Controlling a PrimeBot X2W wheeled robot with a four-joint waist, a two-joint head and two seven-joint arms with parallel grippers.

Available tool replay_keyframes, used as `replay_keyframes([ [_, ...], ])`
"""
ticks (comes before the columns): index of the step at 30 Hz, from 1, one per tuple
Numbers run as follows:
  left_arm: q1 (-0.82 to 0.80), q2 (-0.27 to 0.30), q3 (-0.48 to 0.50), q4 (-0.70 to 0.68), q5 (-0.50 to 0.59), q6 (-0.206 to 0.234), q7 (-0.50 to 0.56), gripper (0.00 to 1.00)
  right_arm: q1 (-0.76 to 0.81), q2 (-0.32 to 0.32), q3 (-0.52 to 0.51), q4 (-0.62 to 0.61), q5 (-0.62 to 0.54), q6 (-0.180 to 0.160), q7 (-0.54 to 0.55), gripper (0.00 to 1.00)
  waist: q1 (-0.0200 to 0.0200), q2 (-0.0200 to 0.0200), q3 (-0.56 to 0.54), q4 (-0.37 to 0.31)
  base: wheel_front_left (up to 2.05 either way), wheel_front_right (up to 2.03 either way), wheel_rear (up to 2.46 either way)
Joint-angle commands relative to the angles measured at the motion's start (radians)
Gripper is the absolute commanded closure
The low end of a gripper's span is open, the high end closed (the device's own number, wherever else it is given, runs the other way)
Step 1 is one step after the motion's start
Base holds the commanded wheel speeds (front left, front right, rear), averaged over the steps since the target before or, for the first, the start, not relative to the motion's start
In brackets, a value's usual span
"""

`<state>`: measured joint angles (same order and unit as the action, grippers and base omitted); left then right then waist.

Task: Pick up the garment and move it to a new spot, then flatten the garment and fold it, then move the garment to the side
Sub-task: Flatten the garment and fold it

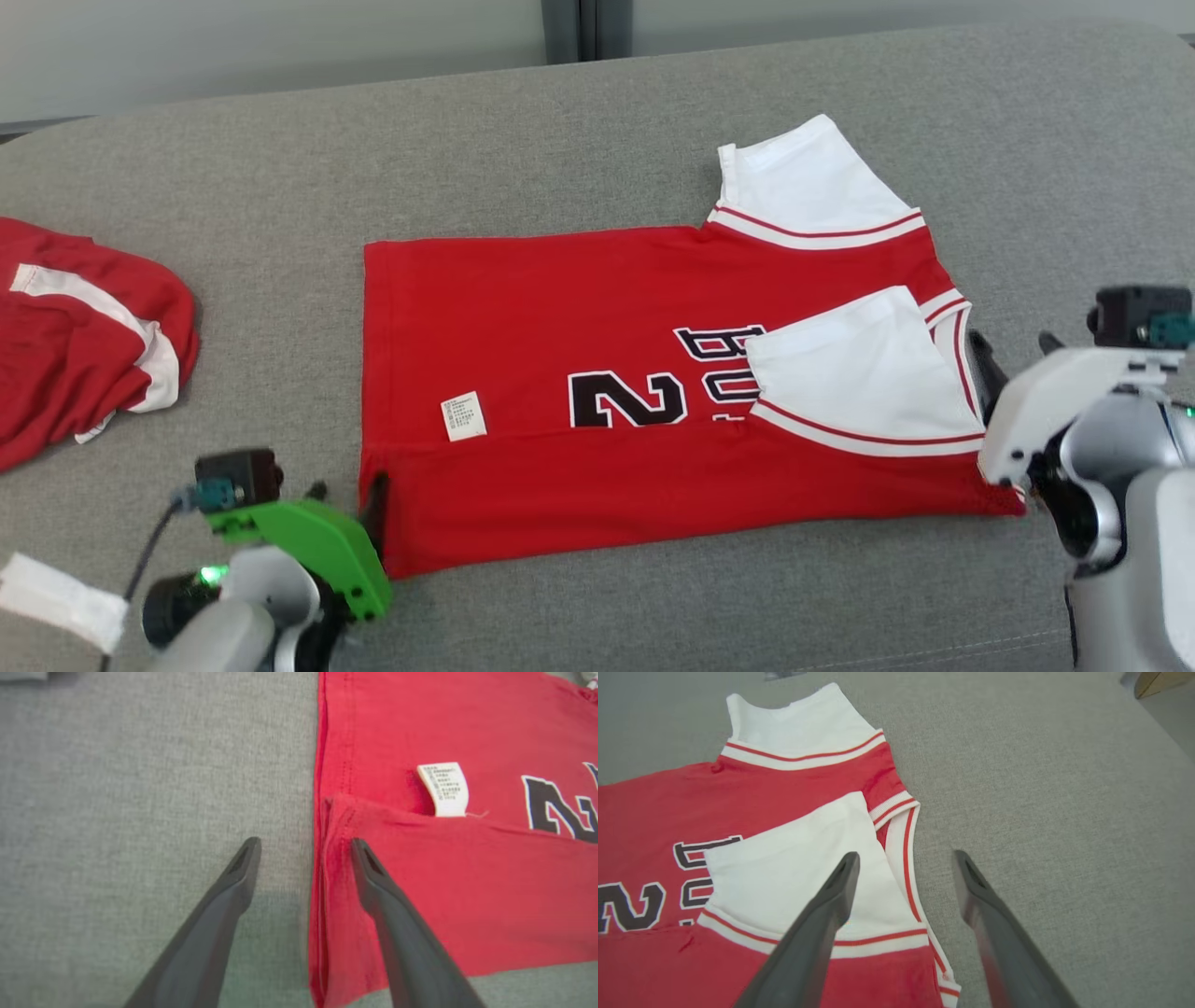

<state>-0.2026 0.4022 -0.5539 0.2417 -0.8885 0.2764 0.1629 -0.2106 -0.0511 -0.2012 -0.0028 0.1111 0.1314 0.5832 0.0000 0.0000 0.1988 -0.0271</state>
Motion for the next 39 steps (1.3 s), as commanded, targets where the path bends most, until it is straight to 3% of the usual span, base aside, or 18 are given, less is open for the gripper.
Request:
replay_keyframes([
  [1, -0.07, 0.019, 0.005, -0.008, 0.01, 0.004, 0.032, 0.0, -0.054, -0.025, 0.02, 0.003, -0.017, -0.001, 0.027, 0.0, 0.0, 0.0, 0.02, 0.0, 0.0, 0.0, 0.0],
  [5, -0.249, 0.035, 0.012, 0.024, 0.007, -0.002, 0.145, 0.0, -0.273, -0.073, 0.098, 0.079, 0.026, -0.001, 0.081, 0.0, 0.0, 0.0, 0.084, -0.008, 0.0, 0.0, 0.0],
  [8, -0.391, 0.028, 0.008, 0.11, 0.015, -0.021, 0.208, 0.0, -0.444, -0.12, 0.175, 0.191, 0.059, -0.001, 0.059, 0.0, 0.0, 0.0, 0.138, -0.018, 0.0, 0.0, 0.0],
  [13, -0.567, -0.004, 0.0, 0.255, 0.032, -0.056, 0.238, 0.0, -0.673, -0.141, 0.287, 0.39, 0.104, -0.002, -0.008, 0.0, 0.0, 0.0, 0.213, -0.041, 0.0, 0.0, 0.0],
  [24, -0.723, -0.051, -0.058, 0.448, 0.089, -0.12, 0.216, 0.0, -0.882, -0.166, 0.423, 0.672, 0.162, -0.002, -0.14, 0.0, 0.0, 0.0, 0.274, -0.041, 0.0, 0.0, 0.0],
  [25, -0.724, -0.055, -0.066, 0.463, 0.091, -0.126, 0.226, 0.11, -0.892, -0.169, 0.434, 0.689, 0.166, -0.002, -0.148, 0.0, 0.0, 0.0, 0.275, -0.038, 0.0, 0.0, 0.0],
  [26, -0.723, -0.061, -0.072, 0.471, 0.088, -0.129, 0.235, 0.64, -0.899, -0.172, 0.442, 0.703, 0.171, -0.002, -0.149, 0.0, 0.0, 0.0, 0.276, -0.035, 0.0, 0.0, 0.0],
  [27, -0.72, -0.067, -0.079, 0.479, 0.086, -0.134, 0.245, 1.0, -0.906, -0.175, 0.454, 0.719, 0.177, -0.002, -0.153, 0.0, 0.0, 0.0, 0.278, -0.031, 0.0, 0.0, 0.0],
  [32, -0.694, -0.084, -0.104, 0.478, 0.081, -0.152, 0.268, 1.0, -0.943, -0.2, 0.498, 0.773, 0.202, -0.002, -0.166, 0.0, 0.0, 0.0, 0.298, 0.001, 0.0, 0.0, 0.0],
  [39, -0.664, -0.128, -0.126, 0.432, 0.091, -0.165, 0.212, 1.0, -1.0, -0.247, 0.51, 0.865, 0.219, -0.002, -0.197, 0.0, 0.0, 0.0, 0.348, 0.072, 0.0, 0.0, 0.0],
])
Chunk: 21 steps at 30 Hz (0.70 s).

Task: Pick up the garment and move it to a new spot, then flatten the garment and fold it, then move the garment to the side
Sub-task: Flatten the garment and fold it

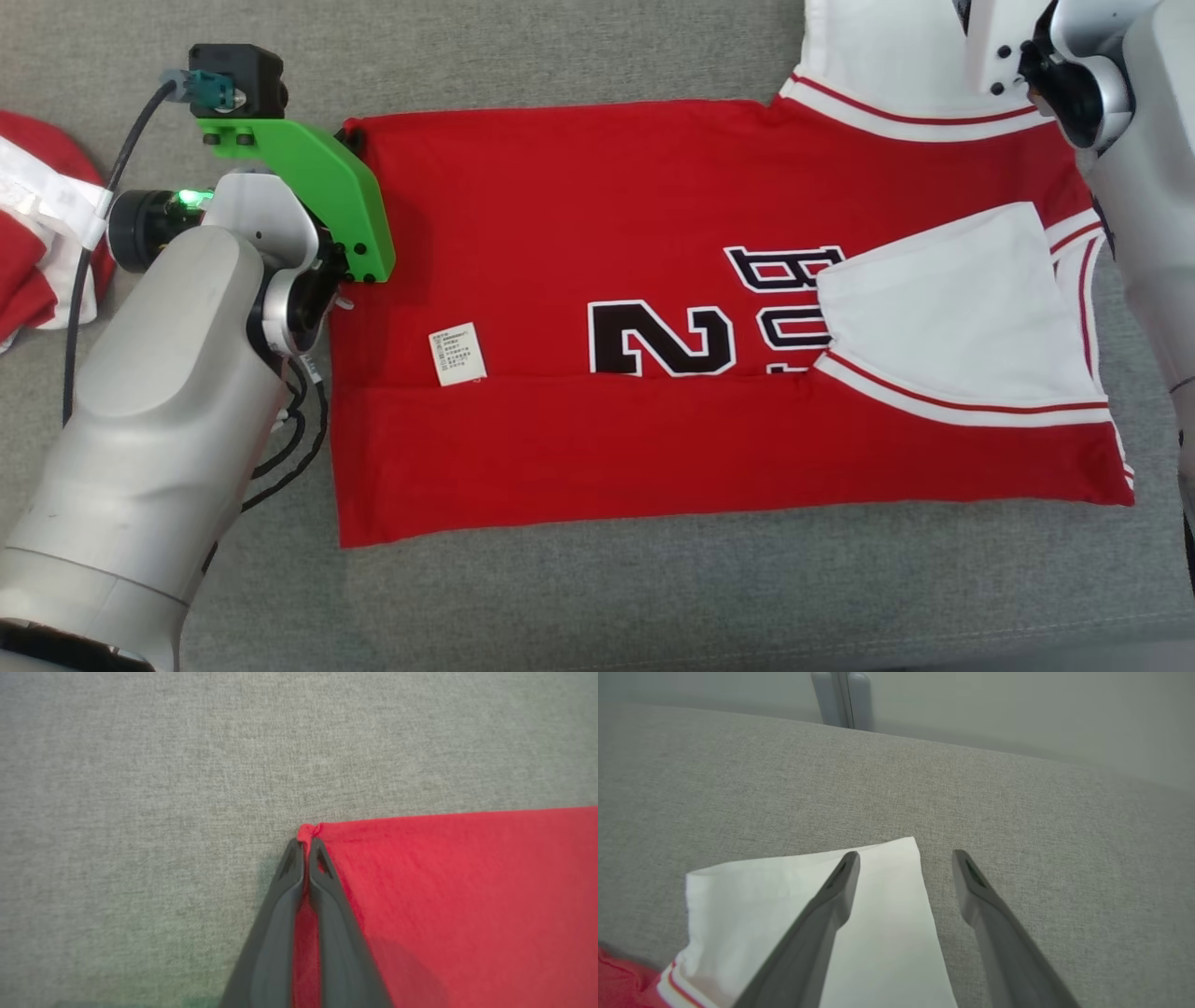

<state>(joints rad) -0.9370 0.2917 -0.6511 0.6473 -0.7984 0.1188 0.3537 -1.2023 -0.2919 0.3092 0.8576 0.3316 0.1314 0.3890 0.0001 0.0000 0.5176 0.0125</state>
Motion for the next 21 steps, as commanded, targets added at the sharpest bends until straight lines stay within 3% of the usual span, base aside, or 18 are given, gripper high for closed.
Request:
replay_keyframes([
  [1, 0.075, -0.023, -0.034, 0.024, 0.003, -0.008, 0.016, 1.0, -0.015, -0.015, -0.001, 0.026, -0.009, -0.002, -0.002, 0.0, -0.0001, 0.0, 0.036, 0.042, 0.0, 0.0, 0.0],
  [6, 0.086, -0.048, -0.041, 0.023, -0.01, -0.017, 0.004, 1.0, -0.047, -0.059, -0.002, 0.1, -0.064, -0.002, -0.03, 0.0, -0.0001, 0.0, 0.059, 0.081, 0.0, 0.0, 0.0],
  [10, 0.091, -0.053, -0.046, 0.031, -0.014, -0.022, -0.002, 1.0, -0.053, -0.042, -0.001, 0.152, -0.056, -0.002, -0.012, 0.0, -0.0001, 0.0, 0.067, 0.095, 0.0, 0.0, 0.0],
  [11, 0.093, -0.052, -0.046, 0.034, -0.014, -0.023, -0.003, 1.0, -0.053, -0.04, 0.008, 0.165, -0.051, -0.001, 0.002, 0.12, -0.0001, 0.0, 0.068, 0.095, 0.0, 0.0, 0.0],
  [13, 0.093, -0.051, -0.046, 0.039, -0.014, -0.022, -0.008, 1.0, -0.041, -0.027, 0.028, 0.183, -0.037, -0.001, 0.028, 0.96, -0.0001, 0.0, 0.069, 0.093, 0.0, 0.0, 0.0],
  [14, 0.089, -0.05, -0.044, 0.04, -0.013, -0.022, -0.012, 1.0, -0.039, -0.025, 0.031, 0.191, -0.026, -0.001, 0.038, 1.0, -0.0001, 0.0, 0.068, 0.091, 0.0, 0.0, 0.0],
  [18, 0.067, -0.043, -0.025, 0.037, 0.002, -0.014, -0.077, 1.0, -0.05, -0.036, 0.032, 0.186, -0.021, -0.002, -0.018, 1.0, -0.0001, 0.0, 0.055, 0.077, 0.0, 0.0, 0.0],
  [21, 0.037, -0.035, -0.004, 0.024, 0.032, -0.005, -0.181, 1.0, -0.056, -0.024, 0.029, 0.171, -0.014, -0.002, -0.092, 1.0, -0.0001, 0.0, 0.036, 0.064, 0.0, 0.0, 0.0],
])
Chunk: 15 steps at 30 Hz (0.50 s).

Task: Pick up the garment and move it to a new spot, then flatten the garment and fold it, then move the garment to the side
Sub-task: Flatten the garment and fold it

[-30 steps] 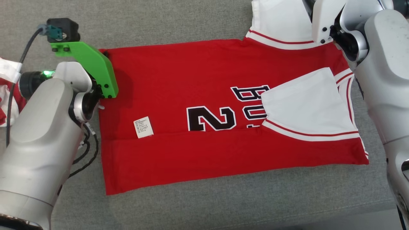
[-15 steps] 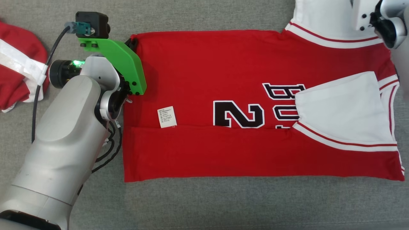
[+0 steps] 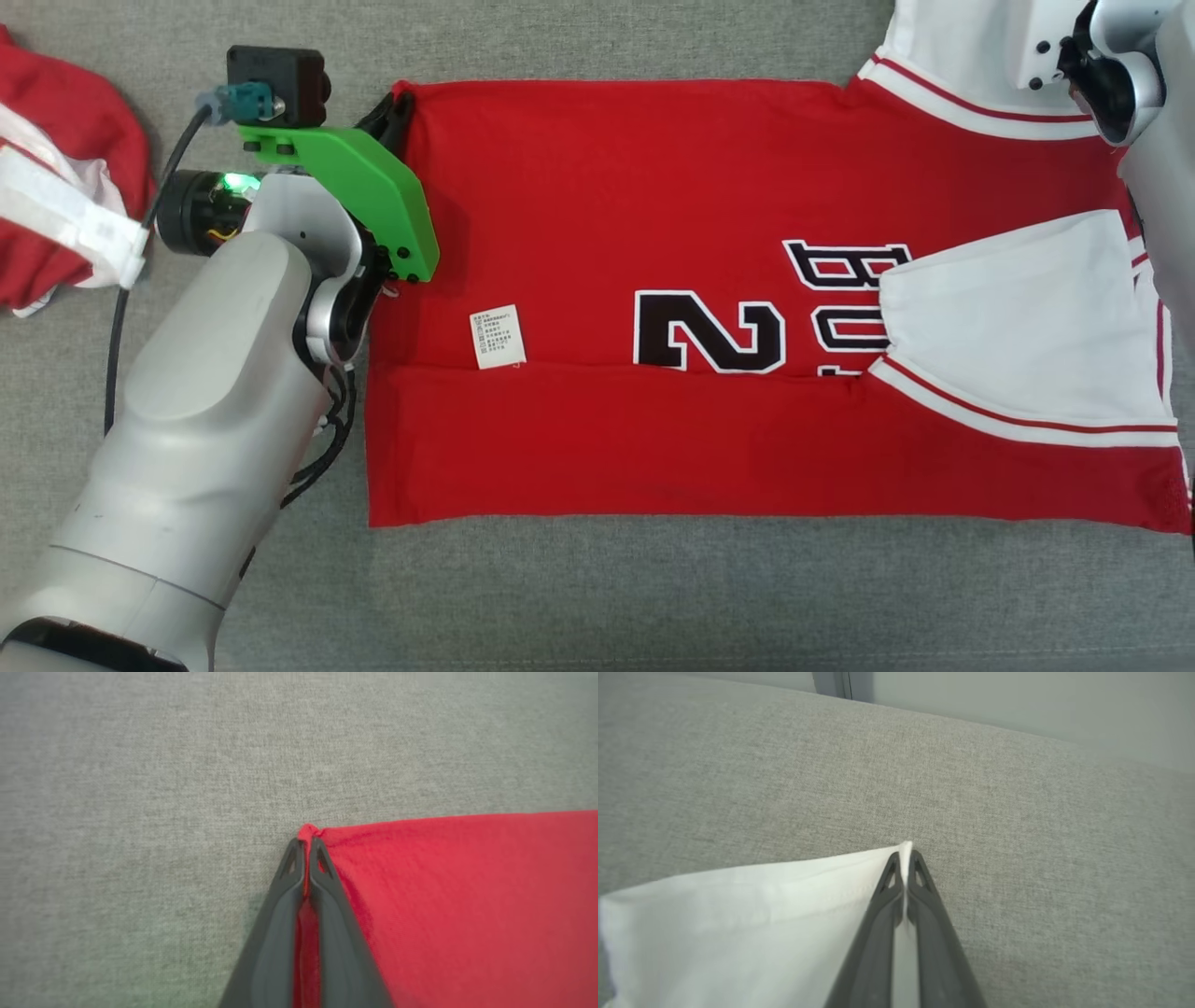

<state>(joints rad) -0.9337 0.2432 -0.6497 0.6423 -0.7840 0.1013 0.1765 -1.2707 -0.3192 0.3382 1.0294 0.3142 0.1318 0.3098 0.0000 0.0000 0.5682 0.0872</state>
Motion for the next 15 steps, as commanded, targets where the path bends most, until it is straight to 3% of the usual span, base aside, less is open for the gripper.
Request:
replay_keyframes([
  [1, 0.029, 0.015, -0.002, 0.03, 0.022, 0.014, -0.029, 1.0, 0.014, 0.007, -0.003, -0.004, 0.014, -0.002, -0.031, 1.0, 0.0, 0.0, -0.022, -0.014, 0.0, 0.0, 0.0],
  [9, 0.043, 0.016, 0.0, 0.063, 0.037, -0.021, -0.164, 1.0, 0.081, -0.003, 0.023, -0.067, 0.108, -0.002, -0.151, 1.0, 0.0, 0.0, -0.107, -0.049, 0.0, 0.0, 0.0],
  [15, 0.127, 0.029, -0.011, 0.062, 0.037, -0.048, -0.236, 1.0, 0.23, -0.049, 0.083, -0.202, 0.216, -0.002, -0.187, 1.0, 0.0, 0.0, -0.188, -0.068, 0.0, 0.0, 0.0],
])
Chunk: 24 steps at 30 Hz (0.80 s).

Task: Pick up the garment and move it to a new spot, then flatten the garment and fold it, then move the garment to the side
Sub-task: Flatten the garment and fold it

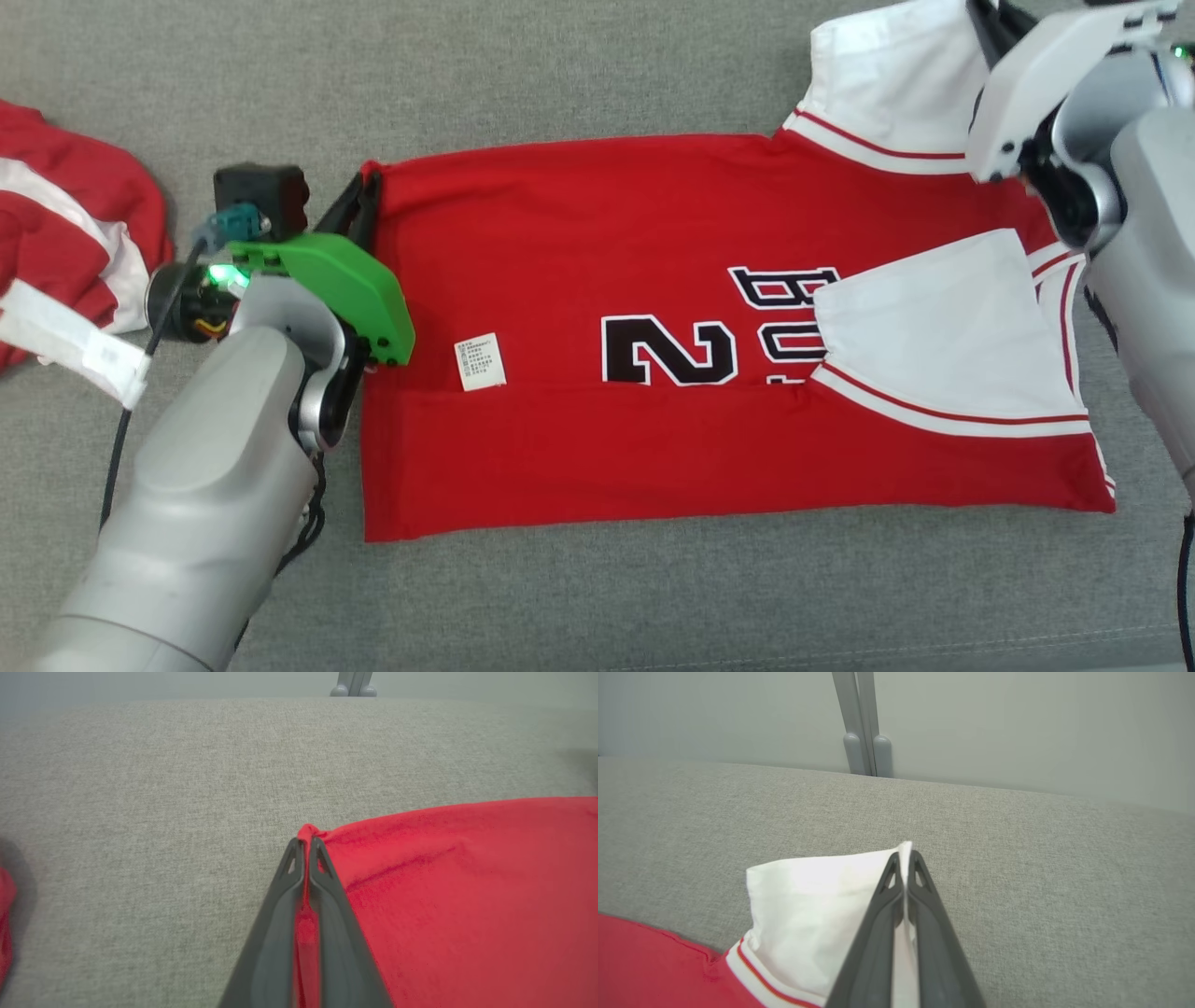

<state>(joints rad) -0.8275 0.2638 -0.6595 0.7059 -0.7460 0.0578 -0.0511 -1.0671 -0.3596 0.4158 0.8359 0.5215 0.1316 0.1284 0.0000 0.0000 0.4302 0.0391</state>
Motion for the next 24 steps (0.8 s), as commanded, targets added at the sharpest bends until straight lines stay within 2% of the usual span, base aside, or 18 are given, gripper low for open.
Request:
replay_keyframes([
  [1, 0.036, 0.012, -0.003, -0.004, -0.001, -0.006, -0.02, 1.0, 0.057, -0.021, 0.012, -0.033, 0.019, -0.002, -0.007, 1.0, 0.0, 0.0, -0.062, -0.023, 0.0, 0.0, 0.0],
  [6, 0.135, 0.027, -0.014, -0.031, -0.008, -0.014, -0.062, 1.0, 0.247, -0.093, -0.002, -0.173, 0.075, -0.002, -0.01, 1.0, 0.0, 0.0, -0.123, -0.034, 0.0, 0.0, 0.0],
  [12, 0.215, 0.054, -0.008, -0.074, -0.014, -0.008, -0.118, 1.0, 0.461, -0.119, -0.1, -0.341, 0.069, -0.002, 0.013, 1.0, 0.0, 0.0, -0.171, -0.053, 0.0, 0.0, 0.0],
  [18, 0.27, 0.072, -0.011, -0.093, -0.013, 0.004, -0.141, 1.0, 0.648, -0.091, -0.194, -0.52, 0.028, -0.002, 0.131, 1.0, 0.0, 0.0, -0.191, -0.075, 0.0, 0.0, 0.0],
  [24, 0.309, 0.078, 0.002, -0.085, -0.024, 0.005, -0.173, 1.0, 0.811, -0.021, -0.274, -0.7, -0.014, -0.002, 0.256, 1.0, 0.0, 0.0, -0.197, -0.083, 0.0, 0.0, 0.0],
])
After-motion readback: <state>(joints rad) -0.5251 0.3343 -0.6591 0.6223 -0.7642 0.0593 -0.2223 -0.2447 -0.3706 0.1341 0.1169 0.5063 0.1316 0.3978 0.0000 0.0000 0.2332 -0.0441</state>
